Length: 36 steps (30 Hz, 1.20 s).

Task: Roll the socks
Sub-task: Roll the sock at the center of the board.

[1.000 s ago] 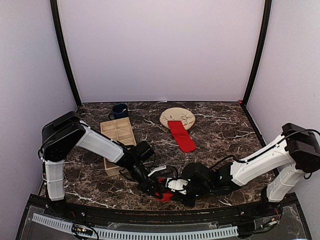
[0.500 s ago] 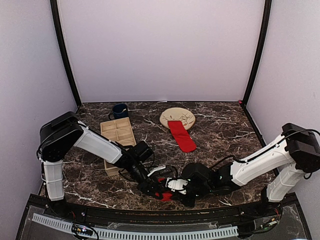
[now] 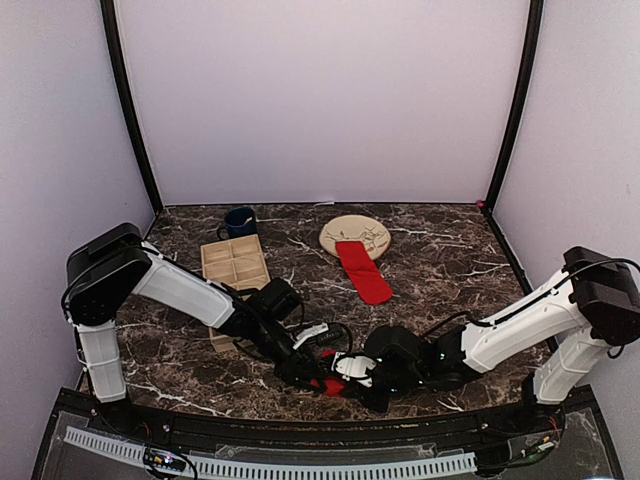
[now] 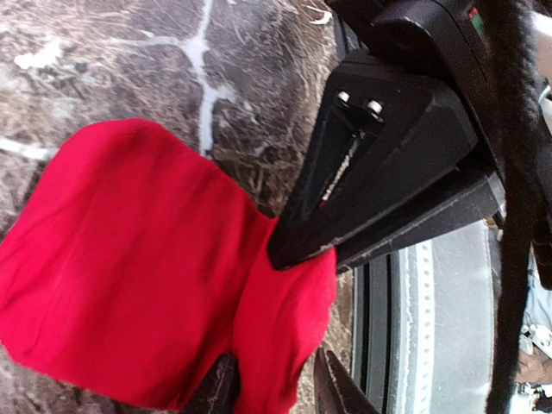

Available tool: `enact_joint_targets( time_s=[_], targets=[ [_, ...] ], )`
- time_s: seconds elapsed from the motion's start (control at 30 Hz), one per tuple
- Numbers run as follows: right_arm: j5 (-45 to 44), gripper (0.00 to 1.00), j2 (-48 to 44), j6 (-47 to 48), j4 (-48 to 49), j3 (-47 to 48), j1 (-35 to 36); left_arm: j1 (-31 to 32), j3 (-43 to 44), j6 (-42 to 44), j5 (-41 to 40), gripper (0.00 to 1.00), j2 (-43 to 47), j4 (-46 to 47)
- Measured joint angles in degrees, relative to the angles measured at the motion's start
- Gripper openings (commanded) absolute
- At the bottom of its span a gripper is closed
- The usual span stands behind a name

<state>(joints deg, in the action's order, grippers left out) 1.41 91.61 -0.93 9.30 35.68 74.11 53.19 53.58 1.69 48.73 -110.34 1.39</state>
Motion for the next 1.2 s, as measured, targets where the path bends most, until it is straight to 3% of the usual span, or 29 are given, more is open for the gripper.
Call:
enact_joint_targets(
  time_s=[1.2],
  targets=[
    [-2.8,0.00,0.4,-4.3,1.9,-0.5,0.0,-1.8,-4.5,-3.8,-12.2,0.40,7.2,-1.3]
  ],
)
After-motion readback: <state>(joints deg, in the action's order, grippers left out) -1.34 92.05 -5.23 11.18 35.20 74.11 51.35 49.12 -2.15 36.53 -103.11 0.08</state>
